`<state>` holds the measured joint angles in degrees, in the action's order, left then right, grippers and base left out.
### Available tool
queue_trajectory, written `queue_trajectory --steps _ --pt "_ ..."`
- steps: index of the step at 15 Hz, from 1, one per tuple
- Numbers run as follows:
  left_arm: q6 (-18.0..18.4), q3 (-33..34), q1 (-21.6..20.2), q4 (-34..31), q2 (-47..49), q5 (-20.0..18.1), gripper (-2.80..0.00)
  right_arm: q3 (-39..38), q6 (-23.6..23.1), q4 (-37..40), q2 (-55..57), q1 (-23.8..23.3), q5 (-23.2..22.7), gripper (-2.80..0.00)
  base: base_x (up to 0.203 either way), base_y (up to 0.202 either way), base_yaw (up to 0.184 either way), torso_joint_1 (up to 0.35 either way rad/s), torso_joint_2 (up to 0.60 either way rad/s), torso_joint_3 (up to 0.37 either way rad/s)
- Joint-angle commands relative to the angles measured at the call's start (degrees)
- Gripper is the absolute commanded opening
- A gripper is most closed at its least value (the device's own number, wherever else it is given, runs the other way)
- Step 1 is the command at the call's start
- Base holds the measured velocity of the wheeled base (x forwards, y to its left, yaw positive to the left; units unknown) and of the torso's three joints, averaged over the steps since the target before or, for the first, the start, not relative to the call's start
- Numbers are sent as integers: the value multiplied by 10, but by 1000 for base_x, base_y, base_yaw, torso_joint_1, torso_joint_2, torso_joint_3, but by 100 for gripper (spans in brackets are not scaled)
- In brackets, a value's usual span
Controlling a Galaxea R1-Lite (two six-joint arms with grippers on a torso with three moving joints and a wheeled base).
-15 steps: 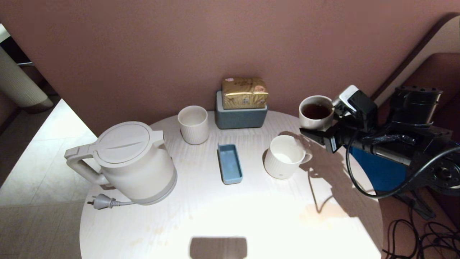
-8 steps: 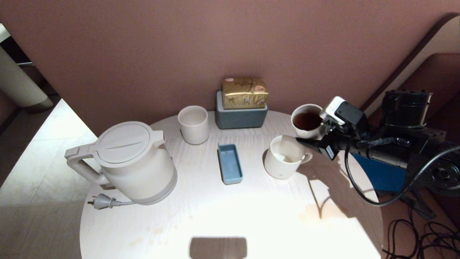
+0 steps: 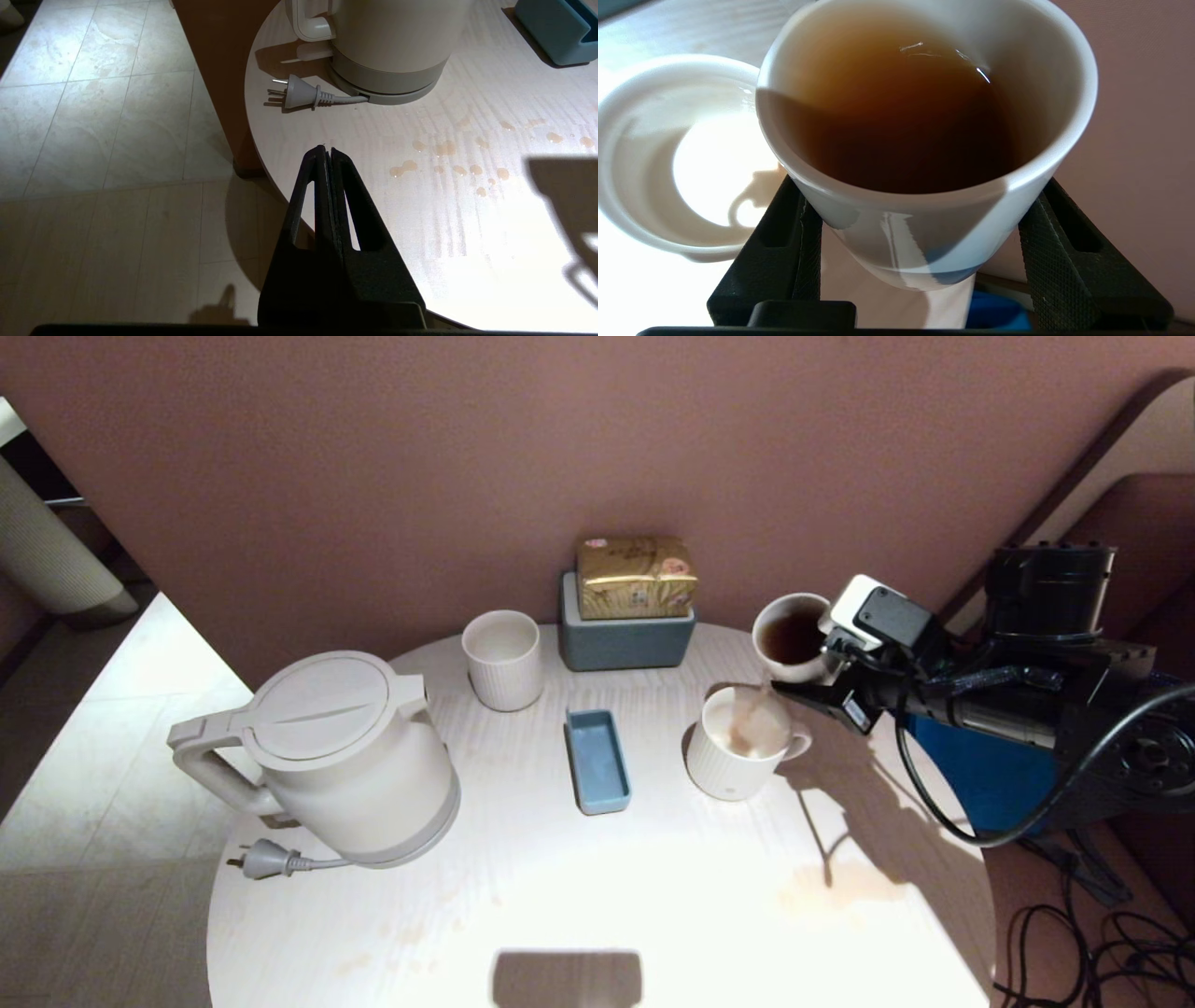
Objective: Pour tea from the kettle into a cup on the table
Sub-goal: Pour water into another cup
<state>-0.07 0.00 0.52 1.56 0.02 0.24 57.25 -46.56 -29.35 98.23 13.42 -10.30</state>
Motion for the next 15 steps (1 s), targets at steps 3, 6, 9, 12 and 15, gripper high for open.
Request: queue_trajectory --steps 3,6,9,12,15 --pt "0 0 0 0 0 0 -280 3 -41 -1 5 0 12 -280 0 0 0 0 0 0" --pt "0 0 0 0 0 0 -280 3 -72 -1 7 0 15 -280 0 0 0 0 0 0" --pt "0 0 0 0 1 0 -280 3 -113 -2 8 0 16 -280 0 0 0 0 0 0" --pt "0 0 0 0 0 0 -280 4 -144 -3 8 0 19 -280 0 0 0 0 0 0" --pt "0 0 1 0 0 0 -280 6 -149 -4 7 0 19 -280 0 0 0 0 0 0"
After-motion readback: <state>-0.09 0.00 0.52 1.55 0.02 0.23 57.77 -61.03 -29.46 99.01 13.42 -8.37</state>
